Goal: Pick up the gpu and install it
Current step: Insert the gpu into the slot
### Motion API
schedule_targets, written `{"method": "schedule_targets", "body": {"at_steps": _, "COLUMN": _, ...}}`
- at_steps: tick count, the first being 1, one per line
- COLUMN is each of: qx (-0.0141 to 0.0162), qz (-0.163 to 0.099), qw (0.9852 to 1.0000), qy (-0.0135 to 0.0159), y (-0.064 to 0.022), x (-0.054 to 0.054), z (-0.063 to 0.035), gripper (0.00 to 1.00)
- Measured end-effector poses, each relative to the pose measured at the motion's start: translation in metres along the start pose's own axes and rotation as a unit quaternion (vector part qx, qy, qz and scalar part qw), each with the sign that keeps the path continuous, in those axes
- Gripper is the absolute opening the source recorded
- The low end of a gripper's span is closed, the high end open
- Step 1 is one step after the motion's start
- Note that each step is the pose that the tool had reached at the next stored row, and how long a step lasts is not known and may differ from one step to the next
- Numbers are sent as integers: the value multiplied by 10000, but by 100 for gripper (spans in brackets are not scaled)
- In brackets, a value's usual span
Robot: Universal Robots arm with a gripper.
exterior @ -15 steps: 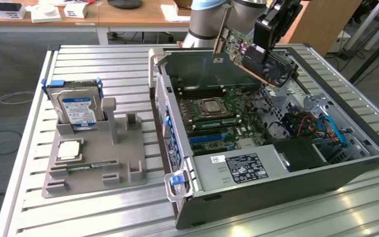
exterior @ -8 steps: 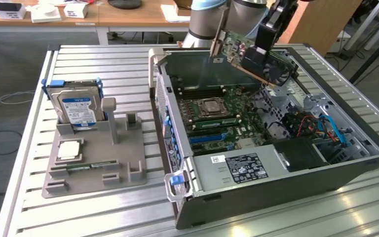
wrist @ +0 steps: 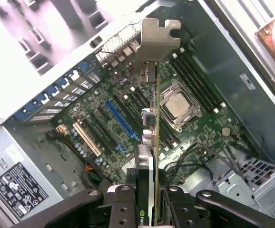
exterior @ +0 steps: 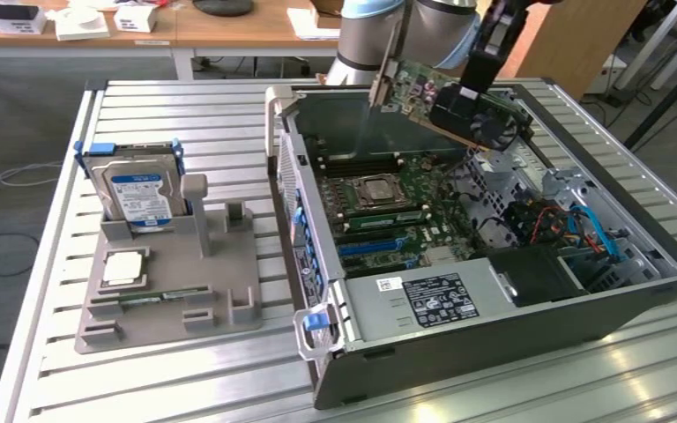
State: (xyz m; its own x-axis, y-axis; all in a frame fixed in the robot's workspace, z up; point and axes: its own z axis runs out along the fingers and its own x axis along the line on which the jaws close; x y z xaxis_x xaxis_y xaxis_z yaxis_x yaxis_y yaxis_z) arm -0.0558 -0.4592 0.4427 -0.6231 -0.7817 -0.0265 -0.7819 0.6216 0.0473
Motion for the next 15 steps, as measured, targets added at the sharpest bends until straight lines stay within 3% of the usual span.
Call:
{"method": "schedule_targets", "body": {"at_steps": 4, "qx": -10, "qz": -362, "qw": 9993, "qy": 17, "y": -1, "x": 0, "z": 5, "gripper": 27}}
{"method": "schedule_targets", "body": {"at_steps": 8, "qx": -19, "qz": -729, "qw": 9973, "qy": 35, "y": -1, "x": 0, "z": 11, "gripper": 27}}
{"method": "schedule_targets", "body": {"at_steps": 12, "qx": -29, "qz": -1086, "qw": 9941, "qy": 51, "y": -1, "x": 0, "z": 17, "gripper": 27}}
{"method": "schedule_targets", "body": {"at_steps": 15, "qx": -36, "qz": -1359, "qw": 9907, "qy": 65, "y": -1, "x": 0, "z": 22, "gripper": 27}}
